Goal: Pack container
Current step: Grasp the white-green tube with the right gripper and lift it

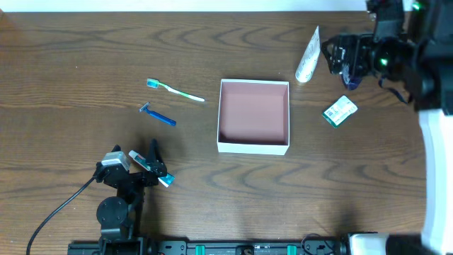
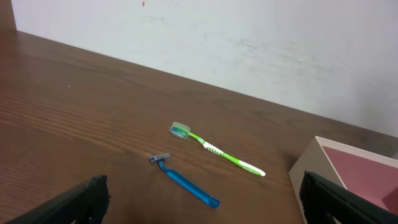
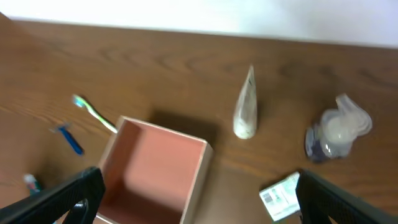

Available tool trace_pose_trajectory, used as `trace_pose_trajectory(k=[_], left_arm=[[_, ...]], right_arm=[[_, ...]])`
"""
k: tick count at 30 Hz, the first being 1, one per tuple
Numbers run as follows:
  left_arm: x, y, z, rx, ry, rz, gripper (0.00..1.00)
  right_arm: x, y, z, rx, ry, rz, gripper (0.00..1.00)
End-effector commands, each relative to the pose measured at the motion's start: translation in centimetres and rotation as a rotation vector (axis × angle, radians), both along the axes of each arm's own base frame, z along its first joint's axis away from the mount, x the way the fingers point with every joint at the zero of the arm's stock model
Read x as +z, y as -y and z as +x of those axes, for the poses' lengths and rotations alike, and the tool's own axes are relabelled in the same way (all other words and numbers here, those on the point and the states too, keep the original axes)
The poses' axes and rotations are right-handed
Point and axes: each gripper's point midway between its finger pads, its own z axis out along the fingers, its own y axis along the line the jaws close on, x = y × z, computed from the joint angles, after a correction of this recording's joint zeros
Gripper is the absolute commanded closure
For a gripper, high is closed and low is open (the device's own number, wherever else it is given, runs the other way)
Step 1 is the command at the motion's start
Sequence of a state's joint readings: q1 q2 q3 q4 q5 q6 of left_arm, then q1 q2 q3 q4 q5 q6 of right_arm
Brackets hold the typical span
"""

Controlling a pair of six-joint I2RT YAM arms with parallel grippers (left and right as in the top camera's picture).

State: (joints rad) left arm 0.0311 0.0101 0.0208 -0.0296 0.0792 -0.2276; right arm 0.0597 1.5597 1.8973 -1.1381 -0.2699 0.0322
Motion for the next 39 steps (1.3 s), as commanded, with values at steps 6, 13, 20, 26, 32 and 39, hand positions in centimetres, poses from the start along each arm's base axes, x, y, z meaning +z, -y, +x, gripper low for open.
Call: trace_pose_trajectory(k=[6, 13, 20, 26, 32, 39], left_arm=[[-1.5, 0.3, -0.1, -0.020, -0.046, 0.013, 0.02], [-1.5, 0.3, -0.1, -0.020, -0.046, 0.013, 0.02], [-1.5, 0.3, -0.1, -0.020, -0.046, 0.013, 0.02], [-1.5, 0.3, -0.1, -0.020, -0.046, 0.013, 0.02], [-1.5, 0.3, -0.1, -0.020, -0.046, 0.013, 0.02], [-1.5, 0.3, -0.1, -0.020, -0.045, 0.013, 0.02]], right_arm=[[-7.0, -0.8, 4.1, 0.015, -0.121, -0.228, 0.01], [-11.0, -0.9, 6.9, -0.085, -0.174, -0.297, 0.01], [-11.7, -0.4, 9.0, -0.194, -0.144, -0.277, 0.04], [-13.3, -0.6, 10.6, -0.197, -0.139, -0.279, 0.08], [-15.8, -0.7, 11.6, -0.195, -0.169, -0.285, 0.18], [-16.3, -0.6, 12.5, -0.198, -0.157, -0.274, 0.29]])
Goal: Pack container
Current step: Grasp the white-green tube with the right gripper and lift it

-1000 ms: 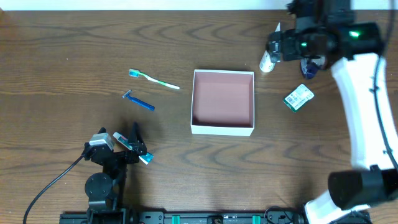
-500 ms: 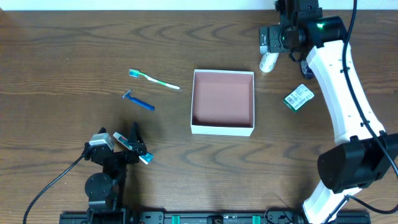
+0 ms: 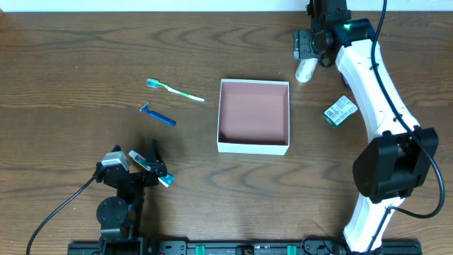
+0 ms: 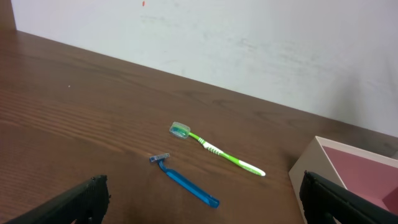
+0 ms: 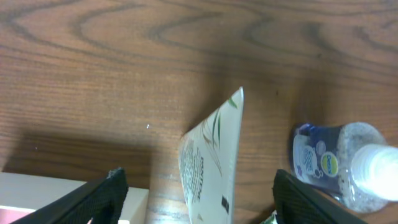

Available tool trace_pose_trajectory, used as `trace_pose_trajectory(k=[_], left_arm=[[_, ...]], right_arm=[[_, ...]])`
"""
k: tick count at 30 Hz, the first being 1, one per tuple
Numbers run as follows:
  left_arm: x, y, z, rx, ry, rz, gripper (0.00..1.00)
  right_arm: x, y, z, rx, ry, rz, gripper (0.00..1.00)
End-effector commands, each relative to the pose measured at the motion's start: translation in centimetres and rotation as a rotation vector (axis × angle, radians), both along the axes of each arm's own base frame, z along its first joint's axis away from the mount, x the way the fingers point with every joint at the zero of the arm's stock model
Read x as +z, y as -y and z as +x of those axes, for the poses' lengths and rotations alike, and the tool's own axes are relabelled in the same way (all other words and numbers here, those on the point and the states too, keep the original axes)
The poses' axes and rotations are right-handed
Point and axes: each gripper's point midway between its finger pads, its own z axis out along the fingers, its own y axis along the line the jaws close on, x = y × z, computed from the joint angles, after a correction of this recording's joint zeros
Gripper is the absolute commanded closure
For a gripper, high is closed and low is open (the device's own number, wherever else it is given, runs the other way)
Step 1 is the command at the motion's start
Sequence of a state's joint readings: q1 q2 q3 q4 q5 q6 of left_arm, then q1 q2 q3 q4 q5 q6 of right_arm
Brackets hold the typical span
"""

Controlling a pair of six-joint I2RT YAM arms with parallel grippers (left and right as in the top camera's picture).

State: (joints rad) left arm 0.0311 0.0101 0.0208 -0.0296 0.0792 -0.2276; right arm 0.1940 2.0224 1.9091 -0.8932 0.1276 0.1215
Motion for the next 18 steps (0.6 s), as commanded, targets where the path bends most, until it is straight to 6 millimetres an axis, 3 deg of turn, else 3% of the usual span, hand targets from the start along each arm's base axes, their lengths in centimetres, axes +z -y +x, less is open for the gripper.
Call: trace_pose_trajectory(k=[1, 10, 12, 18], left_arm=[[-1.53, 0.31, -0.07, -0.020, -0.046, 0.013, 0.02], [-1.53, 0.31, -0.07, -0.020, -0.046, 0.013, 0.02], [-1.53, 0.31, -0.07, -0.020, -0.046, 0.013, 0.02], [-1.53, 0.31, -0.07, -0.020, -0.046, 0.013, 0.02]], right_arm=[[0.42, 0.24, 0.72, -0.012, 0.024, 0.005, 0.34], [0.79, 0.12, 1.41, -0.012, 0.058, 0.010, 0.65], [0.78, 0.12, 1.43, -0.012, 0.058, 0.011, 0.77], [0.29, 0.59, 0.97, -0.024, 0.036, -0.011, 0.91]])
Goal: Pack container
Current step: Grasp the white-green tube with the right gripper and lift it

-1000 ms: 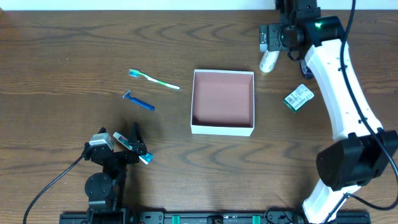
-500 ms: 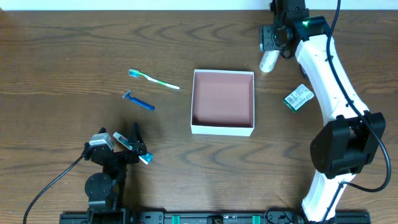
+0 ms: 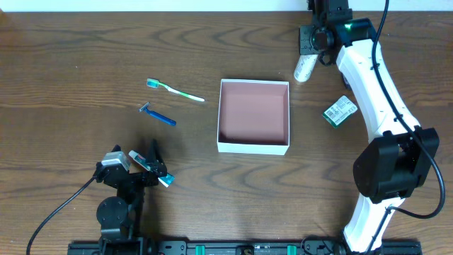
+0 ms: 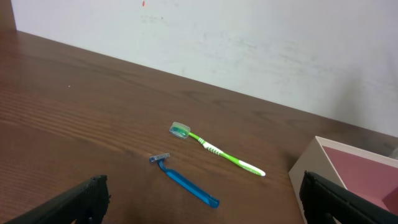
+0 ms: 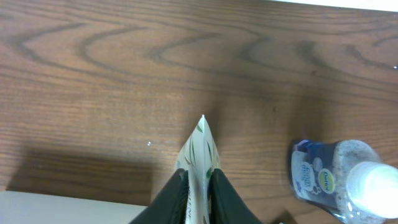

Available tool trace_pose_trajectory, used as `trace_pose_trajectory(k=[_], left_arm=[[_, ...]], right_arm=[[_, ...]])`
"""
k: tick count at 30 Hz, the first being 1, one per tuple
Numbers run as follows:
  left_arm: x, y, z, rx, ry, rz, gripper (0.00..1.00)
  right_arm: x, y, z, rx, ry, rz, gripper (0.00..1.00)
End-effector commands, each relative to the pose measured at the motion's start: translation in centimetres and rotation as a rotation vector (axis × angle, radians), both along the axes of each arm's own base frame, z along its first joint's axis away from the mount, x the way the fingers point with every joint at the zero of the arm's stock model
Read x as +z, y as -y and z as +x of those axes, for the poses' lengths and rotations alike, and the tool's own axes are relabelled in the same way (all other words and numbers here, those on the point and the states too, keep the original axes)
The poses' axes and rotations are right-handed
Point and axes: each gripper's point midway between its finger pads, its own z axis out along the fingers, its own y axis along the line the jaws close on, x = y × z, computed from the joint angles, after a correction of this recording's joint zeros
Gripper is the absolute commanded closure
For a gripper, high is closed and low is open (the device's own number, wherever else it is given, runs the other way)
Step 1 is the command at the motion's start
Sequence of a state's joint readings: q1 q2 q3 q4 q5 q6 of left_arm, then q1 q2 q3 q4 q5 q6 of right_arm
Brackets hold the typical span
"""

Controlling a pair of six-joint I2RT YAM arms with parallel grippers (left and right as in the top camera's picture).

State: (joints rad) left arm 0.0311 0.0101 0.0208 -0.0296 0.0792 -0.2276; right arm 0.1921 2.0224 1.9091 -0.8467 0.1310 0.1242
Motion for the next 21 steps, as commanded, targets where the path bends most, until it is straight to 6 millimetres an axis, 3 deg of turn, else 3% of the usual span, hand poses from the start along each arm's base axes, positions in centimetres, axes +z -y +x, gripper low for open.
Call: trace_pose_trajectory(k=[1, 7, 10, 15, 21], left_arm=[[-1.5, 0.3, -0.1, -0.020, -0.046, 0.013, 0.02], [-1.5, 0.3, -0.1, -0.020, -0.046, 0.013, 0.02], [-1.5, 0.3, -0.1, -0.020, -0.046, 0.013, 0.02], [-1.5, 0.3, -0.1, -0.020, -0.046, 0.013, 0.02], [-1.5, 0.3, -0.1, -0.020, -0.046, 0.013, 0.02]], right_arm=[[-0.5, 0.8, -0.1, -0.023, -0.018, -0.026, 0.97], [-0.5, 1.3, -0.3, -0.001, -0.028, -0.058, 0.99], [0.9, 1.0, -0.5, 0.003, 0.000, -0.052, 0.99], [6.7, 0.3, -1.4, 0.017, 0.121, -0.028, 0.99], [14.6, -0.5, -5.0, 0.027, 0.271, 0.027, 0.99]])
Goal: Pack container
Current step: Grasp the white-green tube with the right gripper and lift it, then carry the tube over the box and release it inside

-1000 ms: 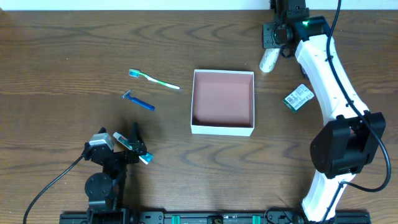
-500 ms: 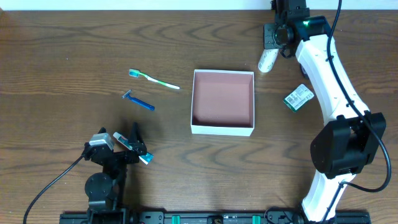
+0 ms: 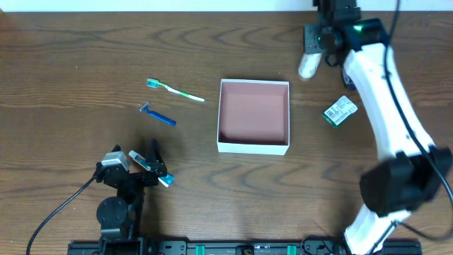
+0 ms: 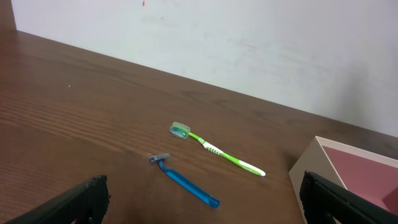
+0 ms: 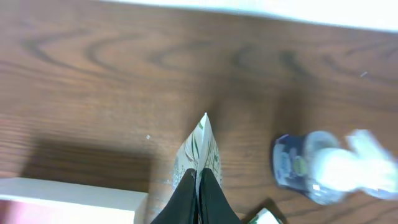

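The white box with a pink inside (image 3: 253,116) sits at the table's middle. My right gripper (image 5: 199,180) is shut on the white tube (image 5: 200,149), seen from overhead as the tube (image 3: 308,65) just off the box's far right corner, held off the table. A green toothbrush (image 3: 175,90) and a blue razor (image 3: 159,115) lie left of the box; both show in the left wrist view, toothbrush (image 4: 214,148) and razor (image 4: 186,183). My left gripper (image 4: 199,211) rests open at the front left, beside a small blue and white item (image 3: 150,168).
A clear sanitizer bottle (image 5: 317,165) stands right of the tube. A green and white packet (image 3: 339,111) lies right of the box. The white wall (image 4: 249,43) runs along the table's far edge.
My right gripper, shut on the tube, has risen a little and shifted slightly; the tube now hangs off the table. The left arm and the other items have not moved.
My right gripper was open at the far right, away from the tube lying by the box's corner. Then it stood open over the tube. Then it was shut on the tube's flat end, and now it holds the tube raised.
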Available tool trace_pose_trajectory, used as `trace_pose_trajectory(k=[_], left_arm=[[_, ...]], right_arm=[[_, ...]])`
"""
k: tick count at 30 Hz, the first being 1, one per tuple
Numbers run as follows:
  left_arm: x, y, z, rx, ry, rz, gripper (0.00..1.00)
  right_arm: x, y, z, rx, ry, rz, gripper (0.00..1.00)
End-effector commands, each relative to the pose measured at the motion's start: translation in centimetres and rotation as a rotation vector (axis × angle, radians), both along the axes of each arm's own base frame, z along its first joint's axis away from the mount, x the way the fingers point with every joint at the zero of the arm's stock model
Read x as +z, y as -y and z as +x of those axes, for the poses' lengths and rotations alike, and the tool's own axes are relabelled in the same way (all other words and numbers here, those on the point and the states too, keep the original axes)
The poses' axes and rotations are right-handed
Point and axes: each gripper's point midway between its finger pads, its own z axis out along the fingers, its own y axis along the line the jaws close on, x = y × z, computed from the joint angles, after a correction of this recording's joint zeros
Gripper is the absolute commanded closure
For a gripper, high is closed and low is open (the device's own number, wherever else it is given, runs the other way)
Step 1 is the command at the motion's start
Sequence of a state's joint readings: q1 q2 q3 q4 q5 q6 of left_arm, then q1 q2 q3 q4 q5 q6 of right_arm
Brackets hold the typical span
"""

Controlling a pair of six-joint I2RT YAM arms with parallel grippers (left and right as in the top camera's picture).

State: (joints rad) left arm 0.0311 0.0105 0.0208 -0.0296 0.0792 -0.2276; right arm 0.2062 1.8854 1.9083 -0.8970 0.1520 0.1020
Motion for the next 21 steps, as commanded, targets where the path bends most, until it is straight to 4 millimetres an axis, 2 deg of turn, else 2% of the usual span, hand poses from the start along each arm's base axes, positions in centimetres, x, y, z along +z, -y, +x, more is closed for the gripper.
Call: trace_pose_trajectory(k=[1, 5, 9, 14, 21], left_arm=[[-1.5, 0.3, -0.1, -0.020, -0.045, 0.013, 0.02], [-1.5, 0.3, -0.1, -0.020, -0.045, 0.013, 0.02], [-1.5, 0.3, -0.1, -0.020, -0.045, 0.013, 0.02], [-1.5, 0.3, -0.1, -0.020, -0.045, 0.013, 0.02], [-1.5, 0.3, -0.1, -0.020, -0.045, 0.013, 0.02]], right_arm=[[9.6, -0.8, -3.4, 0.013, 0.200, 0.053, 0.99], [12.6, -2.6, -6.6, 0.047, 0.237, 0.113, 0.99], [13.7, -5.0, -9.7, 0.061, 0.221, 0.190, 0.99], [12.2, -7.3, -11.9, 0.029, 0.126, 0.267, 0.99], [9.3, -11.5, -12.5, 0.020, 0.027, 0.322, 0.99]])
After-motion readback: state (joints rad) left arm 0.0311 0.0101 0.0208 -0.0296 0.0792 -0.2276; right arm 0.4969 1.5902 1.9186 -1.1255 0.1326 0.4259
